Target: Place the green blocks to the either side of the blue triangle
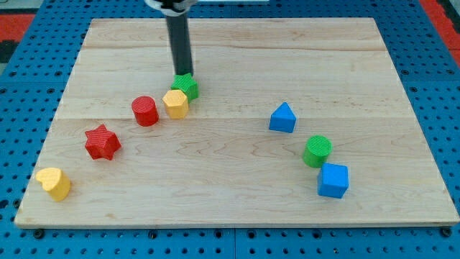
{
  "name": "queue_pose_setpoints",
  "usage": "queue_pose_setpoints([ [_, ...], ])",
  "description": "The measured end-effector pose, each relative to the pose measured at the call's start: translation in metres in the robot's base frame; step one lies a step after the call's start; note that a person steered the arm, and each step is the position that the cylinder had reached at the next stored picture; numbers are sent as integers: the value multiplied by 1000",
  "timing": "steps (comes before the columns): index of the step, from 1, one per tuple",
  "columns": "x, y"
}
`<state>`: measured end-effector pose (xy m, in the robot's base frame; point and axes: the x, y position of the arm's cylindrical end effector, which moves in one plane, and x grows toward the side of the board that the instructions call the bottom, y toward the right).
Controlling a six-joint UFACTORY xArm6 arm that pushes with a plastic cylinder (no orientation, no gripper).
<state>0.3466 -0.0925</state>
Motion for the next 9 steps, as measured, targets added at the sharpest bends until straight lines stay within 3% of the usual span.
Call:
queue_pose_setpoints([
  [3,47,-73],
  [5,46,36],
  [6,41,63],
  [7,70,62],
  [8,124,39],
  [9,143,-17],
])
